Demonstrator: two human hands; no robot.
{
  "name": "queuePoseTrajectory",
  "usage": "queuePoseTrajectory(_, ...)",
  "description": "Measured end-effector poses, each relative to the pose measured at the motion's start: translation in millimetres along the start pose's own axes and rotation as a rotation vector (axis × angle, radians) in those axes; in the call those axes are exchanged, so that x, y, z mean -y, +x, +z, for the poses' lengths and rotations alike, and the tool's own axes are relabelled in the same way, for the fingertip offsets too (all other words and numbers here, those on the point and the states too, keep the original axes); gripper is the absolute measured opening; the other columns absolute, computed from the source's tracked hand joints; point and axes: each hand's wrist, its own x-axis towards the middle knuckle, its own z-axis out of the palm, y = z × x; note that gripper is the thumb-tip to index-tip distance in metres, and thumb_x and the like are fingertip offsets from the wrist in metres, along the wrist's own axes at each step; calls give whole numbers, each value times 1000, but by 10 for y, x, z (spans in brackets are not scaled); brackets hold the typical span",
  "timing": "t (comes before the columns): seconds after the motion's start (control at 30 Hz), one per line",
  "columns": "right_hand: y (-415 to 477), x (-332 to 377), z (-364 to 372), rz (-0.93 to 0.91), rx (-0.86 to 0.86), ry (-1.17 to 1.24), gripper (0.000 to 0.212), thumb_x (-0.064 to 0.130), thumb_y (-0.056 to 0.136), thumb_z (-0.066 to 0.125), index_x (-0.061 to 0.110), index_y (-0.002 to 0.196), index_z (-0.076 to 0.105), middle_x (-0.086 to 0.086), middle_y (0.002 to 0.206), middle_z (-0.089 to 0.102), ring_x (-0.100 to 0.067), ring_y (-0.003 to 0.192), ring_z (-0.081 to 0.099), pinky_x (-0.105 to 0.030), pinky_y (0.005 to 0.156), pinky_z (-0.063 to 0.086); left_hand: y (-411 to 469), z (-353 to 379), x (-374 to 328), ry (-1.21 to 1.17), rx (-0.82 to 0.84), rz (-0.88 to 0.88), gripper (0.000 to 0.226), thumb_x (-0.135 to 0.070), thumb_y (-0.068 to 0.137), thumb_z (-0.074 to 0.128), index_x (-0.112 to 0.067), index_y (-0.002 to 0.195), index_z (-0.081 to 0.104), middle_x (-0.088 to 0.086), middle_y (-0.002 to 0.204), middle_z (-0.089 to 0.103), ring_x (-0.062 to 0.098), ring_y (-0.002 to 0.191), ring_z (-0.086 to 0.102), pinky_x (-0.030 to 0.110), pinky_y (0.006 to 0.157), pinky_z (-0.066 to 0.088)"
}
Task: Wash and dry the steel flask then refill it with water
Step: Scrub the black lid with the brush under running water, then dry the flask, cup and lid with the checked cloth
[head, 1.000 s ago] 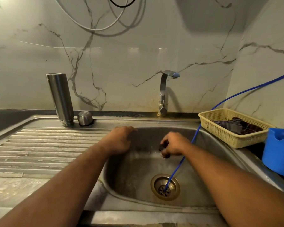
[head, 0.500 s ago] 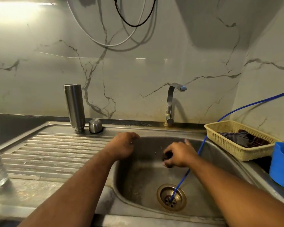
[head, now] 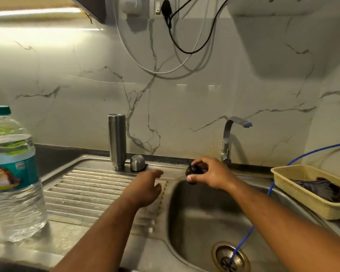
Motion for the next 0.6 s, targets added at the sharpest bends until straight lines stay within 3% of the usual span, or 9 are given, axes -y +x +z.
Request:
queuePoseTrajectory(0.27,1042,546,675,-9,-5,-76,58,34,73,91,20,123,67,-3,123,68,-18,105,62,-26,84,49,183,-1,283,74,-54,-114,49,-25,95,58,-24,145,52,0,143,58,24,131,54,43,107,47)
queuePoseTrajectory(0.43,1301,566,1056,30,18,-117,54,31,74,91,20,120,65,-4,120,68,-18,101,62,-32,91,53,236,31,280,124,-76,-137,48,-25,96,55,-26,143,51,0,139,60,25,127,56,45,105,47)
queuePoseTrajectory(0.6,1295,478,1171,67,52,-152,59,33,79,87,20,130,60,-5,129,64,-23,114,62,-32,93,51,196,38,242,134,-53,-140,47,-25,98,55,-26,144,50,2,138,59,25,125,56,47,105,47)
